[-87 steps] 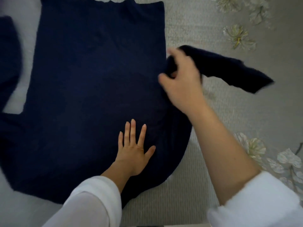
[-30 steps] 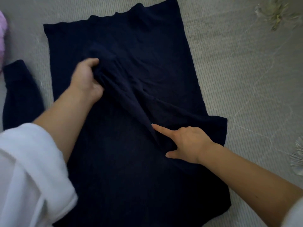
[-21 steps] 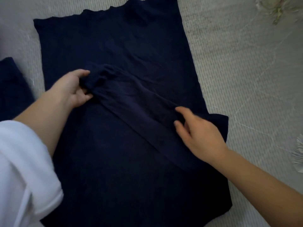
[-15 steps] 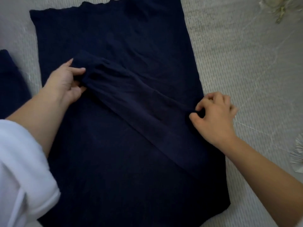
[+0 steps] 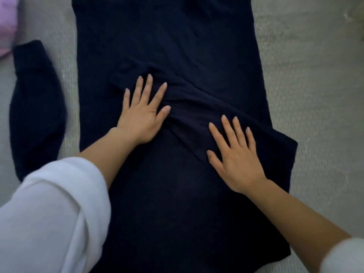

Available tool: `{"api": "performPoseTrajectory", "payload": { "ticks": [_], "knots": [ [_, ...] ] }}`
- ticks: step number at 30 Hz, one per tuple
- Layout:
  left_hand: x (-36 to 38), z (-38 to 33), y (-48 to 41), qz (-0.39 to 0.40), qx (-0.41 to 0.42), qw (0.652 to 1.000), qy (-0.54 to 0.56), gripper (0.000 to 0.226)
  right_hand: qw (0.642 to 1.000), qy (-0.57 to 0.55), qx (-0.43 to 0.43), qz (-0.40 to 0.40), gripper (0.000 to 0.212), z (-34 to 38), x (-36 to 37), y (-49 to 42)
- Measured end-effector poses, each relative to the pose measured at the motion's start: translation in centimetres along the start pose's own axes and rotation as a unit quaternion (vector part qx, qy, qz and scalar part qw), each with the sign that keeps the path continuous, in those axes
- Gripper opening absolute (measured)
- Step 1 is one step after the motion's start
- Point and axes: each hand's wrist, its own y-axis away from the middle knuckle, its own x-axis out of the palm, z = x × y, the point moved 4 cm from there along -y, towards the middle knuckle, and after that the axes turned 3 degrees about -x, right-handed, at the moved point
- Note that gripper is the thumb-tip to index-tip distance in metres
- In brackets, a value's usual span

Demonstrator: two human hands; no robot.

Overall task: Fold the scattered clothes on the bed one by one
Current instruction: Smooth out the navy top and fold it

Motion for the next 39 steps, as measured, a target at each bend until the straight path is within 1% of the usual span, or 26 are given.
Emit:
{"api": "performPoseTrajectory", "payload": {
  "ticks": [2,4,6,8,10,11,13,14,15,17,18,19,21,22,23,25,26,27,28,30,31,32,33,35,37,39],
  "knots": [
    [-0.2,0.0,0.5,0.002,-0.014,1.0,0.024,0.06,1.0,-0.004,0.024,0.003,0.067,0.6,0.2,-0.4],
    [-0.9,0.5,1.8,-0.031,-0.022,0.996,0.081,0.058,1.0,-0.011,0.014,-0.004,0.068,2.4,-0.1,-0.7],
    [-1.6,2.6,4.0,-0.093,-0.044,0.987,0.123,0.056,0.999,-0.011,-0.031,-0.009,0.068,5.4,-0.4,-1.0],
    [-2.4,6.3,7.2,-0.182,-0.082,0.968,0.15,0.053,0.996,-0.005,-0.086,-0.008,0.067,8.9,-0.3,-1.5],
    [-2.9,11.3,11.1,-0.265,-0.159,0.937,0.163,0.051,0.992,0.006,-0.128,0.002,0.067,12.5,0.3,-2.0],
    [-2.9,13.9,13.1,-0.288,-0.214,0.918,0.168,0.051,0.99,0.01,-0.143,0.011,0.068,14.2,0.8,-2.2],
    [-2.0,19.1,16.6,-0.279,-0.34,0.872,0.215,0.052,0.985,0.024,-0.168,0.035,0.07,16.9,1.9,-2.3],
    [-1.2,21.2,18.0,-0.251,-0.393,0.845,0.263,0.056,0.983,0.033,-0.174,0.049,0.072,17.9,2.6,-2.2],
    [-0.5,22.6,19.0,-0.221,-0.423,0.823,0.309,0.062,0.982,0.042,-0.171,0.064,0.074,18.4,3.1,-2.2],
    [0.2,24.0,19.7,-0.189,-0.421,0.805,0.374,0.066,0.983,0.059,-0.153,0.085,0.076,18.8,3.7,-2.2],
    [0.2,24.2,19.5,-0.188,-0.413,0.787,0.417,0.064,0.982,0.067,-0.147,0.094,0.076,18.7,3.7,-2.2],
    [0.2,24.4,19.2,-0.188,-0.413,0.756,0.472,0.065,0.982,0.071,-0.143,0.105,0.076,18.6,3.6,-2.3],
    [0.2,24.9,18.1,-0.178,-0.425,0.673,0.578,0.072,0.979,0.076,-0.14,0.126,0.076,18.6,3.3,-2.4],
    [0.1,25.0,17.6,-0.158,-0.428,0.66,0.598,0.075,0.977,0.081,-0.139,0.137,0.076,18.7,3.0,-2.4],
    [0.1,25.0,17.0,-0.138,-0.416,0.662,0.607,0.068,0.975,0.088,-0.138,0.148,0.076,18.8,2.9,-2.4],
    [-0.5,24.7,16.5,-0.143,-0.391,0.68,0.604,0.028,0.973,0.095,-0.132,0.165,0.075,19.0,2.6,-2.4],
    [-1.2,24.6,16.6,-0.173,-0.384,0.68,0.601,0.02,0.972,0.096,-0.129,0.169,0.075,19.1,2.5,-2.3],
    [-1.8,24.8,17.0,-0.218,-0.382,0.667,0.601,0.022,0.972,0.097,-0.128,0.173,0.075,19.3,2.3,-2.4],
    [-2.3,25.2,17.8,-0.273,-0.378,0.639,0.612,0.022,0.971,0.098,-0.128,0.178,0.074,19.3,2.2,-2.4],
    [-3.3,26.3,19.5,-0.374,-0.369,0.557,0.642,0.019,0.97,0.097,-0.126,0.186,0.075,19.4,2.1,-2.4],
    [-3.7,27.0,20.4,-0.413,-0.375,0.536,0.634,0.021,0.97,0.096,-0.125,0.187,0.075,19.4,2.0,-2.5],
    [-4.1,27.3,21.4,-0.441,-0.384,0.535,0.609,0.025,0.97,0.094,-0.125,0.185,0.075,19.4,2.0,-2.5],
    [-4.7,27.3,22.1,-0.463,-0.384,0.548,0.581,0.028,0.971,0.091,-0.126,0.183,0.075,19.4,2.0,-2.5],
    [-6.4,25.8,22.7,-0.492,-0.329,0.599,0.539,0.027,0.974,0.071,-0.129,0.175,0.076,19.6,1.9,-2.4],
    [-8.4,22.6,22.1,-0.48,-0.254,0.689,0.481,0.026,0.975,0.04,-0.145,0.161,0.077,19.5,1.6,-2.4],
    [-9.6,18.2,20.6,-0.433,-0.174,0.783,0.412,0.027,0.98,-0.053,-0.14,0.133,0.071,19.2,0.6,-2.7]
  ]
}}
